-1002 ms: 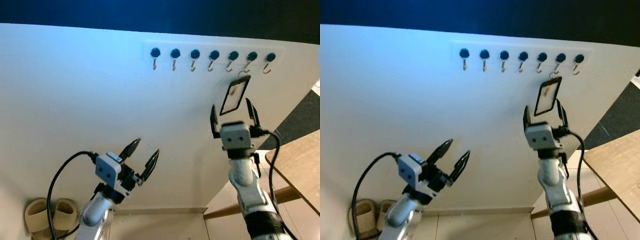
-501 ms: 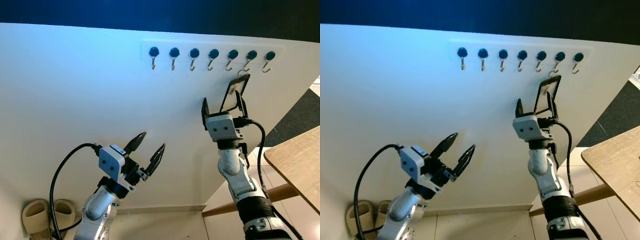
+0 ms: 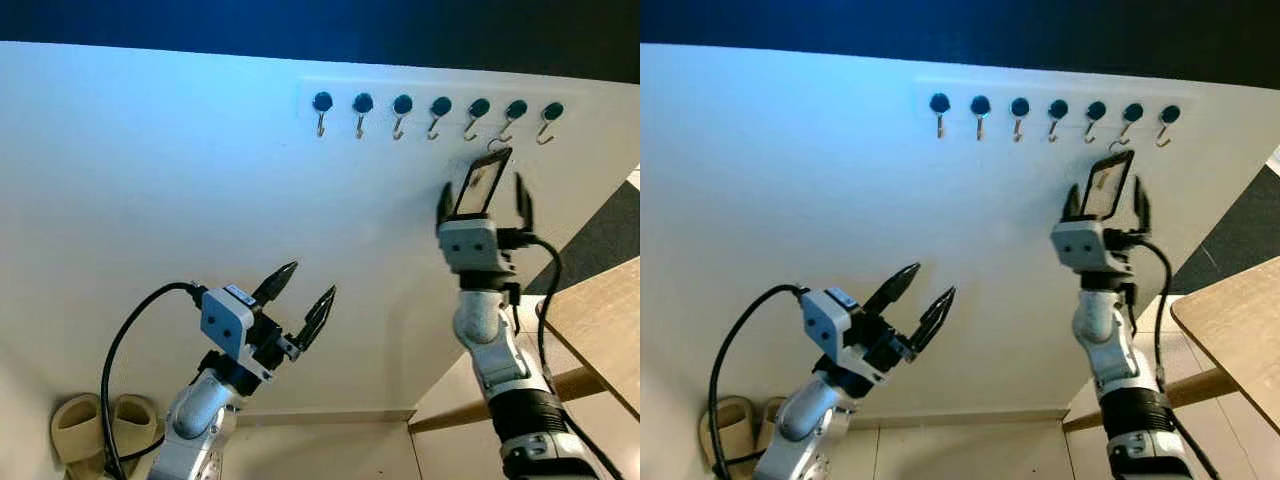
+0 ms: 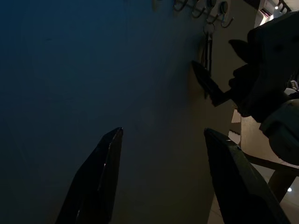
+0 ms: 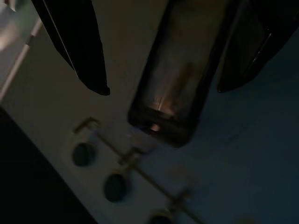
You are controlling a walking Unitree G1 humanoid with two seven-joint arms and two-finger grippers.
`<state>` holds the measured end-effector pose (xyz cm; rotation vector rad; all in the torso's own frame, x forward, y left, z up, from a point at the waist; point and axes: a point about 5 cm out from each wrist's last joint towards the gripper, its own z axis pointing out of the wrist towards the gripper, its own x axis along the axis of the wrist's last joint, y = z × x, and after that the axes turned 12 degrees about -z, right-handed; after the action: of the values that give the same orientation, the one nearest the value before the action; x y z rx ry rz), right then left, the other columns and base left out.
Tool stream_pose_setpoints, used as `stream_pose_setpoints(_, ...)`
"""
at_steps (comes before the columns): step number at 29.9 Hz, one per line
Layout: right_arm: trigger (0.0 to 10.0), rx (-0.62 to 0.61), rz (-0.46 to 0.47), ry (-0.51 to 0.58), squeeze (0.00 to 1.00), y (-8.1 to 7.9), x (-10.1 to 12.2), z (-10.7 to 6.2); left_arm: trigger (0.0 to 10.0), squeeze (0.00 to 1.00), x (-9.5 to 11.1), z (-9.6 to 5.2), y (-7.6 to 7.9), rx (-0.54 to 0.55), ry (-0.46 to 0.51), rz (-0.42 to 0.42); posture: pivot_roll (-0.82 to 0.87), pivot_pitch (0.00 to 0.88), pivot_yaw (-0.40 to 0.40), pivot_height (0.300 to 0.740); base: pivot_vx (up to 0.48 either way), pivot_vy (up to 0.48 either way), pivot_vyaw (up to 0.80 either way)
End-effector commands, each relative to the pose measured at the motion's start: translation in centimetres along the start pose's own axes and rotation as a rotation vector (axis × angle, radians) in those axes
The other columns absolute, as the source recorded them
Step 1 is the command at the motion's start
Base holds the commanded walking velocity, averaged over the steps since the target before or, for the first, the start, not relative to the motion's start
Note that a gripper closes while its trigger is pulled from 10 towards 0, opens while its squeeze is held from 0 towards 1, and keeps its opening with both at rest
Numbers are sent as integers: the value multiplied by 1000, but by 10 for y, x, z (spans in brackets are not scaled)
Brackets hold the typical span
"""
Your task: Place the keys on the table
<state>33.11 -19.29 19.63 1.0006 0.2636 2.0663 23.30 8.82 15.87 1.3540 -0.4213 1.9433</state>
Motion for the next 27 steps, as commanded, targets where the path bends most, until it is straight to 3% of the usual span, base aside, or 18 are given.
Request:
stream_pose_setpoints(1, 10000, -29, -16, -12, 0, 8, -4, 0, 10000, 0, 3, 3, 5, -23, 6, 0, 62, 110, -80, 740, 0, 0, 0)
stream_pose_setpoints(16, 9686, -48, 9, -19, 0, 14, -3, -1, 10000, 0, 5, 4, 9, -42, -2, 11, 66, 112, -78, 740, 0, 0, 0)
stream_pose_setpoints(17, 2392, -45, 19, -22, 0, 14, -3, -2, 10000, 0, 5, 4, 9, -46, -4, 13, 67, 112, -78, 740, 0, 0, 0)
stream_pose_setpoints(18, 0, -39, 29, -23, 0, 14, -3, -3, 10000, 0, 5, 4, 10, -49, -4, 15, 67, 112, -78, 740, 0, 0, 0)
stream_pose_setpoints(27, 0, -24, 53, -26, 0, 11, -1, -6, 10000, 0, 6, 5, 11, -56, -5, 23, 70, 113, -78, 740, 0, 0, 0)
